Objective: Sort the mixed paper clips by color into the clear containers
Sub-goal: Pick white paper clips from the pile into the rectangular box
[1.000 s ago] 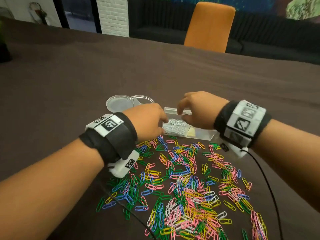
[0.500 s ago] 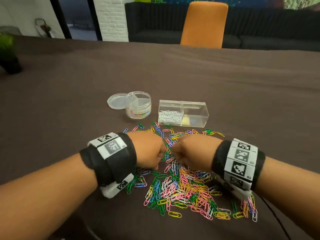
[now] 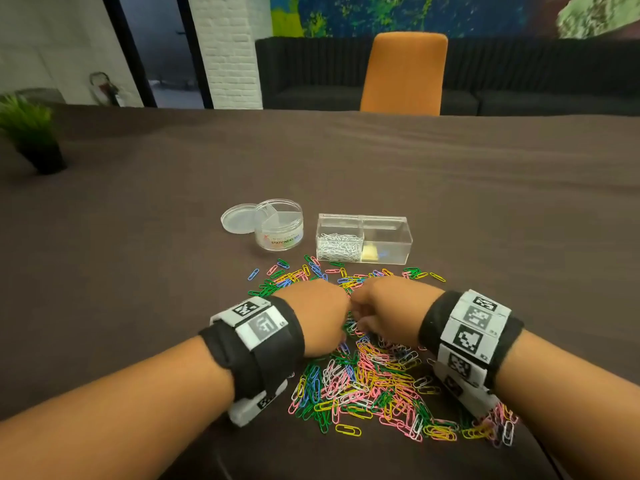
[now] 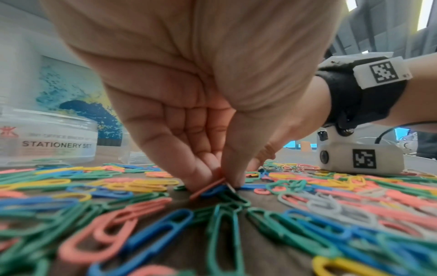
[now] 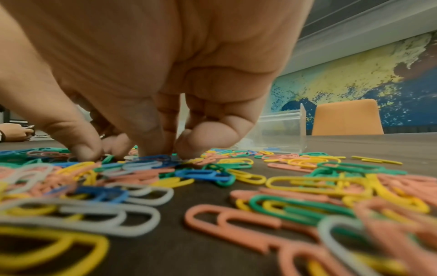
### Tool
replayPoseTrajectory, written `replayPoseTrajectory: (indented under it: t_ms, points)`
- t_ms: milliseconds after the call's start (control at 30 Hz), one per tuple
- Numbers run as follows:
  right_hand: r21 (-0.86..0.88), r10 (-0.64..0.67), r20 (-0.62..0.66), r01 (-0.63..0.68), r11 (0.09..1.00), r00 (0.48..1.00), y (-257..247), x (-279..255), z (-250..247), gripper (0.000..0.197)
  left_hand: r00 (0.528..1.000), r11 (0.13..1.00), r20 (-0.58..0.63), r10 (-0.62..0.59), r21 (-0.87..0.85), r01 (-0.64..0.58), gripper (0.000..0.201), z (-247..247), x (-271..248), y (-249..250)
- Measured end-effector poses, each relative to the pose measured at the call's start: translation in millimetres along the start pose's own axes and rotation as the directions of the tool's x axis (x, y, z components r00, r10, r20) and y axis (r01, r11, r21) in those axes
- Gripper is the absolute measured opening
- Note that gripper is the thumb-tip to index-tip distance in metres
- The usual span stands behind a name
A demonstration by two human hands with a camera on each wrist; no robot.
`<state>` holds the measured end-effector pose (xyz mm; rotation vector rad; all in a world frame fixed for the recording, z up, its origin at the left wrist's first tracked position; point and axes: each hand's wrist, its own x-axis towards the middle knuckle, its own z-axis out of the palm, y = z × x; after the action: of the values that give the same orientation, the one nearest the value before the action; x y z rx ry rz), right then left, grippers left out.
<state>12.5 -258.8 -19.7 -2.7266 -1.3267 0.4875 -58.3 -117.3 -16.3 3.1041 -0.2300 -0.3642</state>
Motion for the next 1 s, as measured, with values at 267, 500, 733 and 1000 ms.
replayPoseTrajectory:
  t_ms: [267,500,733,1000]
  points:
    - [-0.004,0.007,-0.079,-0.007,1.0,0.997,5.1,-4.0,0.8,0.007,0.998,0.958,-0.018,-0.063,-0.28,0.056,0.018,3.4,-2.2,-17.2]
    - [0.044,-0.001,-0.088,0.005,0.999,0.996,7.0,-7.6,-0.1,0.022,0.986,0.716,-0.04,-0.161,-0.692,0.089,0.012,-0.2,-6.3,-38.8]
    - [-0.12,-0.019,0.024,0.022,0.993,1.0,1.5,-0.1,8.0,0.009,0.982,0.205,0.121,-0.147,-0.967,0.15,0.018,-1.2,-12.9,-39.2]
    - [0.021,-0.052,-0.159,0.056,0.998,0.986,8.8,-5.6,5.2,0.01,0.992,0.784,0.117,-0.05,-0.611,0.111,0.018,-7.7,-22.1,-28.3]
